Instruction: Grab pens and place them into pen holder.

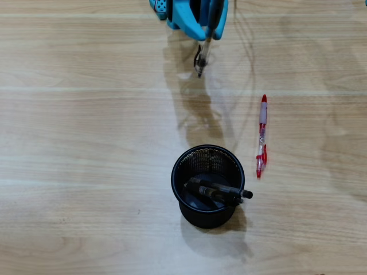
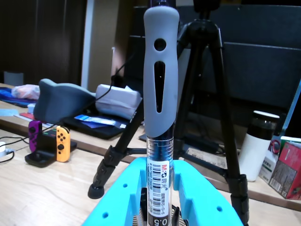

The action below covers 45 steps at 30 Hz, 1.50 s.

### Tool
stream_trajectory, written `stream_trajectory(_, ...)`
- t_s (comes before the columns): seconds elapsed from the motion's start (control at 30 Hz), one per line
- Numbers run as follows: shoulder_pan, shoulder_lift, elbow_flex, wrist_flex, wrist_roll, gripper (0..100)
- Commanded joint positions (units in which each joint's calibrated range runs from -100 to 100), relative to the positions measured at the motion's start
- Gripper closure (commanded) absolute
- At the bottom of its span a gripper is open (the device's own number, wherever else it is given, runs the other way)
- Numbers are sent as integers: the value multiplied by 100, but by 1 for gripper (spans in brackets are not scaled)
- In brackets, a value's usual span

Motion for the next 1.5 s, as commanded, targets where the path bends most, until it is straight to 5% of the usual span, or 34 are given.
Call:
stream_trajectory(0.0,-54,-221,-530,361,19,98)
stream_trajectory(0.2,-63,208,-1215,1032,3,98)
stream_trajectory(1.47,309,5760,-5658,963,-662,97)
